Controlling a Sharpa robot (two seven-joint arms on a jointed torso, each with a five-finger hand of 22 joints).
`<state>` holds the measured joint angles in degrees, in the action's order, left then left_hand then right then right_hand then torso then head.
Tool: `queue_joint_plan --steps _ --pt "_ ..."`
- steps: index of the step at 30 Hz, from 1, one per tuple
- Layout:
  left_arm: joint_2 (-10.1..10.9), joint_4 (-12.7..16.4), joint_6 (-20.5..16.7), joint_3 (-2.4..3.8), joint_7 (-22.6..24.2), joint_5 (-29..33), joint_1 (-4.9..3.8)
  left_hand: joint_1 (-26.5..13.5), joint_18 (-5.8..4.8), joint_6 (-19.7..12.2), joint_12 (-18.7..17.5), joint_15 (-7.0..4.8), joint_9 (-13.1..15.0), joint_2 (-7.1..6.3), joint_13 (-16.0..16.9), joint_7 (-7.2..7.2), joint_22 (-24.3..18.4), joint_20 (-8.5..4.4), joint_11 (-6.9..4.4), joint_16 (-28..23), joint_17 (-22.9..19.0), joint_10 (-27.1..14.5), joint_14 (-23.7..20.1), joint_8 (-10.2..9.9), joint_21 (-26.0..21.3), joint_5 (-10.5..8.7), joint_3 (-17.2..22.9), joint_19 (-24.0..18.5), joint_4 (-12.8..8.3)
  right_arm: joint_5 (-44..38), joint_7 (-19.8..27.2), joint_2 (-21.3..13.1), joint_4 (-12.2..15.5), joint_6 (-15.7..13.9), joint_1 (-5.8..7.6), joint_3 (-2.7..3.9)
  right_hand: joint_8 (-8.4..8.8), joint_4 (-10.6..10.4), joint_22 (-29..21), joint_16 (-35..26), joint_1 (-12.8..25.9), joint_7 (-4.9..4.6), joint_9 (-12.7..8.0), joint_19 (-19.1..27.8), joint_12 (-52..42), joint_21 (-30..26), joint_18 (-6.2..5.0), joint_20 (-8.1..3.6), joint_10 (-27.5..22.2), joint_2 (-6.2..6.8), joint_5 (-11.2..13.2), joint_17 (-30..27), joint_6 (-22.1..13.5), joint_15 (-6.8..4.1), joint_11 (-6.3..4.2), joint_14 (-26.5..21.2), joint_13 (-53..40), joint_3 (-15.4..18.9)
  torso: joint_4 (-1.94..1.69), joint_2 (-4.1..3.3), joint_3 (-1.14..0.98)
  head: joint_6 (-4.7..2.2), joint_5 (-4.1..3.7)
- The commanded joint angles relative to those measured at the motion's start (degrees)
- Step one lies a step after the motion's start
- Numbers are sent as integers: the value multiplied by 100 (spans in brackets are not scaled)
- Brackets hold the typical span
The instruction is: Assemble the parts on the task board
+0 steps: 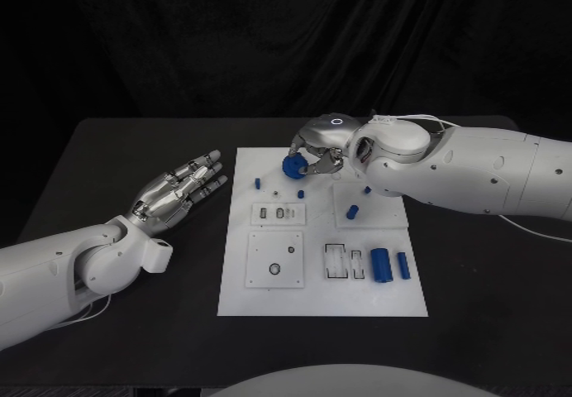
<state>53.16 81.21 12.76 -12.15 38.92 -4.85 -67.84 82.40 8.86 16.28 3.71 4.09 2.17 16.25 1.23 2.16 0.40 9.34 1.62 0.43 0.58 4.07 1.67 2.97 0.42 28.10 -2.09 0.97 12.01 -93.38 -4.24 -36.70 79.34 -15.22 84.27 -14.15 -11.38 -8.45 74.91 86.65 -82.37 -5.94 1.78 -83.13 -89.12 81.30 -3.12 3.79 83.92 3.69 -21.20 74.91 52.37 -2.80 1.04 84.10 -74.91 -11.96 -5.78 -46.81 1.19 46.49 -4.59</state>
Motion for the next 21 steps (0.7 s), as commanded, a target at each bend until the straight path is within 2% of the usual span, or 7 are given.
queue_joint_plan --steps 1,8,12,13,14,17,21 --pt "-24 -2 91 5 405 5 4 -27 64 -2 40 37 5 -15 6 33 8 55 35 18 8 11 -5 8 30 34 18 -1 4 -33 -159 29 -24 230 -23 4 -433 4 717 -35 34 -17 1809 63 66 -62 5 19 264 32 25 893 -70 43 22 371 -1181 -63 -2 3 -3 5 -13" --pt "-35 -17 108 5 389 5 6 -31 64 -7 38 39 4 -14 5 35 7 57 35 18 8 8 -4 7 29 35 28 -1 1 -33 -217 61 -55 335 -46 4 42 -2 498 -200 54 -82 1621 309 397 -394 -82 49 -364 136 63 672 -347 70 46 249 -623 -237 0 3 3 21 -5" --pt "-37 -23 112 5 385 5 7 -31 64 -7 38 39 4 -14 5 35 7 57 35 18 8 8 -4 7 29 35 28 -1 1 -33 -238 71 -71 384 -59 4 563 21 418 -275 55 -30 1329 404 517 -545 -118 43 -550 201 121 581 -1037 56 14 190 -460 -334 -2 1 1 25 -8" --pt "-39 -25 113 5 385 5 8 -31 64 -7 38 39 4 -14 5 35 7 57 35 18 8 8 -4 7 29 35 28 -1 1 -33 -248 74 -76 398 -63 4 707 27 392 -302 63 4 1162 435 564 -595 -129 29 -622 209 186 549 -1449 40 -9 170 -397 -343 -3 0 3 25 -7" --pt "-41 -27 115 5 384 5 8 -31 64 -7 38 39 4 -14 5 35 7 57 35 18 8 8 -4 7 29 35 28 -1 1 -33 -254 76 -79 409 -66 4 856 32 347 -346 72 57 857 488 661 -674 -148 10 -775 212 247 495 -2275 14 -44 136 -265 -352 -3 2 3 28 -4" --pt "-46 -29 122 5 384 5 9 -34 65 -9 37 41 4 -14 5 35 9 59 36 19 9 6 -3 7 31 36 37 1 -1 -33 -270 79 -83 414 -73 4 953 60 265 -435 72 180 362 591 830 -851 -182 -57 -1017 222 249 398 -3551 -53 -132 65 -60 -383 -8 2 2 34 3" --pt "-45 -31 127 5 383 5 11 -34 65 -9 37 41 4 -14 5 35 9 59 36 19 9 6 -3 7 31 36 37 1 -1 -33 -238 64 -79 310 -77 4 992 85 192 -506 48 261 164 686 952 -1012 -213 -88 -1217 238 234 321 -4062 -84 -175 3 82 -415 -5 1 2 33 12"
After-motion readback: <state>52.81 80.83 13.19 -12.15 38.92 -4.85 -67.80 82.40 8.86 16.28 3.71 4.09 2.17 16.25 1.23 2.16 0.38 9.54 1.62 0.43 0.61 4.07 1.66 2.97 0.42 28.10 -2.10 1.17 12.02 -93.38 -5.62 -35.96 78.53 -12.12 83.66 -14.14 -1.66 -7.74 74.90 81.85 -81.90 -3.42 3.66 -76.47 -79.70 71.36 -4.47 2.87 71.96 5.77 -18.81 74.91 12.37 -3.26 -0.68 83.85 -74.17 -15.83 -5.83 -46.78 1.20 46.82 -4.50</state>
